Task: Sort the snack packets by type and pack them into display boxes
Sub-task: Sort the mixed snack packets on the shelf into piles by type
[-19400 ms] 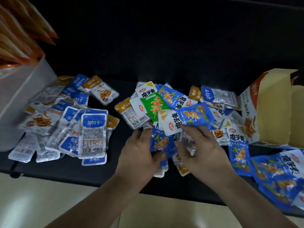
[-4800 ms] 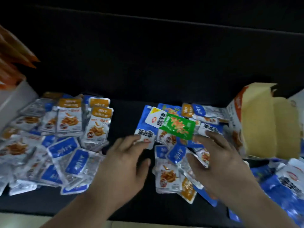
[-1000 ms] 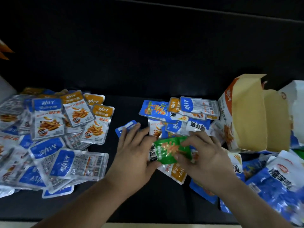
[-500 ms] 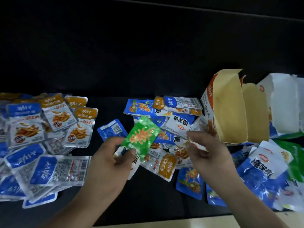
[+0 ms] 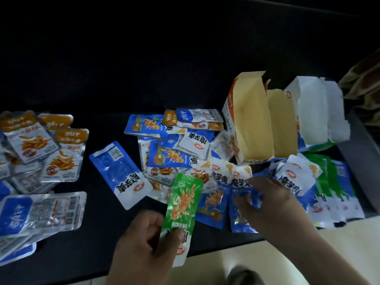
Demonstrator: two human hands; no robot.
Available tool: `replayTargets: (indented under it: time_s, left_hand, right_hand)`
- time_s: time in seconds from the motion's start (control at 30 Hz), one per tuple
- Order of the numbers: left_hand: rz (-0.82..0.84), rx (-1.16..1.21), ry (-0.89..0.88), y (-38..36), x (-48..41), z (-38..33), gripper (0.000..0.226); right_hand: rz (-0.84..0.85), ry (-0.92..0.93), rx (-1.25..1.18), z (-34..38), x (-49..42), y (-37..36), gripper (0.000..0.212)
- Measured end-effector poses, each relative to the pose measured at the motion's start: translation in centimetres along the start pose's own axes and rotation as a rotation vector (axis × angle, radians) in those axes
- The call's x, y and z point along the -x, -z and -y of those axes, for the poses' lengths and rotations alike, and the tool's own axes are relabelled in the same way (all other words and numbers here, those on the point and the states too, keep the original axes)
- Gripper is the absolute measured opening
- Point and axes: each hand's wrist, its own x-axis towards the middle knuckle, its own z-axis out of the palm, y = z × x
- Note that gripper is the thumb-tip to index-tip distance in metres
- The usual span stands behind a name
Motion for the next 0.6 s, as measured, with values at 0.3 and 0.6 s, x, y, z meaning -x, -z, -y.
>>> replayTargets:
  time_s: [0.3, 0.6]
  left_hand:
    - [0.067, -0.092, -0.124, -4.3, -2.0, -1.6, 0.025]
    - [-0.025, -0.608, -0.577, -6.5, -4.7, 1.2, 0.037]
  right_hand:
    - [0.151, -0.150, 0.081, 0.1, -0.2, -0.6, 0.078]
    - [0.051, -0.245, -0.478, 0.1, -0.3, -1.0, 0.043]
